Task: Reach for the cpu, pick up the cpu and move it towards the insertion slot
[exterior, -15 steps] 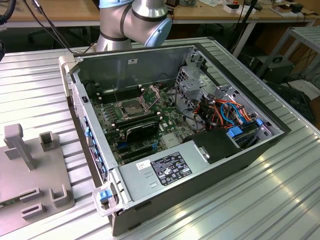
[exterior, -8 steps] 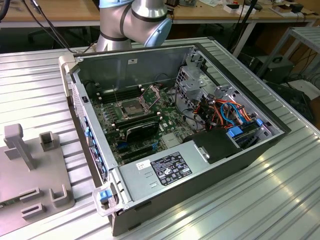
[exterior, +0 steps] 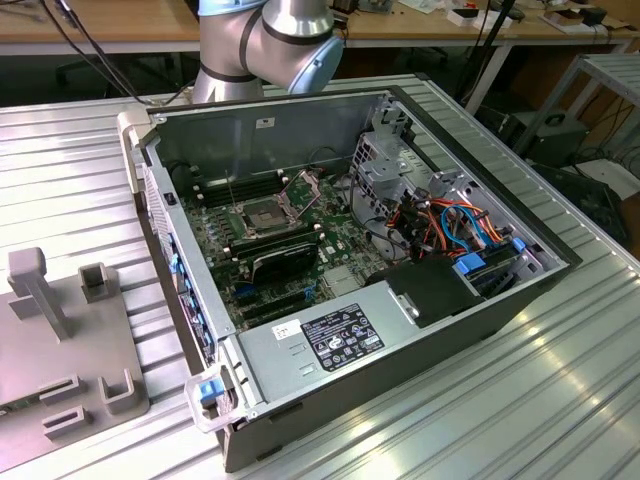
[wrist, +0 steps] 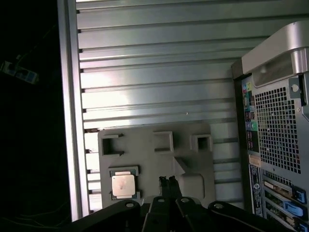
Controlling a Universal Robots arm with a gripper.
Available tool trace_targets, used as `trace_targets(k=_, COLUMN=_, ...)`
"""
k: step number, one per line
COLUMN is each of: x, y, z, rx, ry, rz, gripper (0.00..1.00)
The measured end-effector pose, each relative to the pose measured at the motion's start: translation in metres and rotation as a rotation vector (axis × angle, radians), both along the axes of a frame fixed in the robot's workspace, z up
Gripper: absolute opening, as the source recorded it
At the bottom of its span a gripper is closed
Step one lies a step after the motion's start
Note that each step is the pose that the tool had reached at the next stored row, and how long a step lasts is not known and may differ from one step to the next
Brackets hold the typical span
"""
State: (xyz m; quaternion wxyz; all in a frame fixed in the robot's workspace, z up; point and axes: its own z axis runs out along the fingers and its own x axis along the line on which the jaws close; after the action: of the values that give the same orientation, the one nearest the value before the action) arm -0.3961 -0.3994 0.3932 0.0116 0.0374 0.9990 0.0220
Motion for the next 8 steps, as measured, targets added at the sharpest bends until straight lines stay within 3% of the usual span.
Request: trace_targets(k=8, x=-0.0085, y=-0.0006, z=0.0000, rx=0.0000, ry=0.0000, rz=0.000, gripper=0.11)
